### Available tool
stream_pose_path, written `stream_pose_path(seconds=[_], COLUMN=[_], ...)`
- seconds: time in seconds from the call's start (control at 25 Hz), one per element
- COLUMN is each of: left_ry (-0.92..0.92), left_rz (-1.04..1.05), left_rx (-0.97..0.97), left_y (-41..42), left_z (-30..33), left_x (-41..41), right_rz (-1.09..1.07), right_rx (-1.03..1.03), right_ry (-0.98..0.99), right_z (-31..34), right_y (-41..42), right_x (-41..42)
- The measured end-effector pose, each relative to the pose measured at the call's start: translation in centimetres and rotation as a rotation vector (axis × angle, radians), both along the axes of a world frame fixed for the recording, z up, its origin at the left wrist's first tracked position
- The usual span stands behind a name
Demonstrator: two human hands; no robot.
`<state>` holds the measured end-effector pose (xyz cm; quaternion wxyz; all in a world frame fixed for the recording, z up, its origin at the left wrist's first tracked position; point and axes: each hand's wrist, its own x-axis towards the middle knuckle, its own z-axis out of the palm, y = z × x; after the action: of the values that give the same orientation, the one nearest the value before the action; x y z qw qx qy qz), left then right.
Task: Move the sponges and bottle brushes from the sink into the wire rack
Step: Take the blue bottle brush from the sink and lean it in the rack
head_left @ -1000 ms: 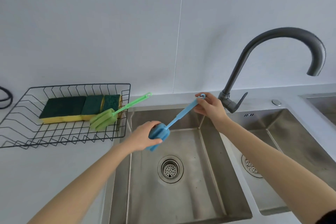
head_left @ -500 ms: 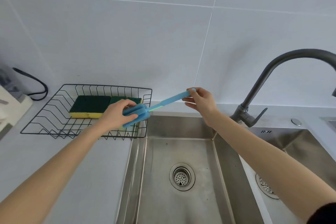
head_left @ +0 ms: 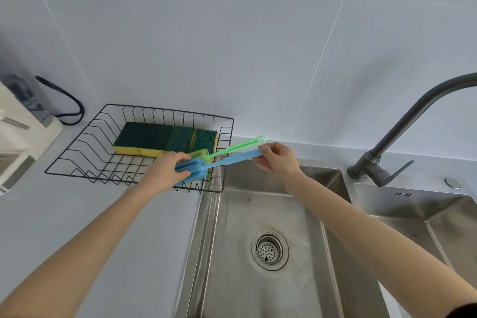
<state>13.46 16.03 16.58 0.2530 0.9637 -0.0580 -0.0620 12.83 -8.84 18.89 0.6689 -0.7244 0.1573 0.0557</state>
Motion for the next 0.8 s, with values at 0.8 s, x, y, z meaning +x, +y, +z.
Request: stream_pose_path(seconds=[0.8], left_ry=[0.236], left_rz=[0.051], left_rx=[0.009], left_y=[-1.3], left_z=[-1.8], left_x=[0.9], right_rz=[0.173], right_rx=[-0.378], right_ry=[0.104], right_z=[-1.7], right_y=[-0.3], right_x=[-0.5])
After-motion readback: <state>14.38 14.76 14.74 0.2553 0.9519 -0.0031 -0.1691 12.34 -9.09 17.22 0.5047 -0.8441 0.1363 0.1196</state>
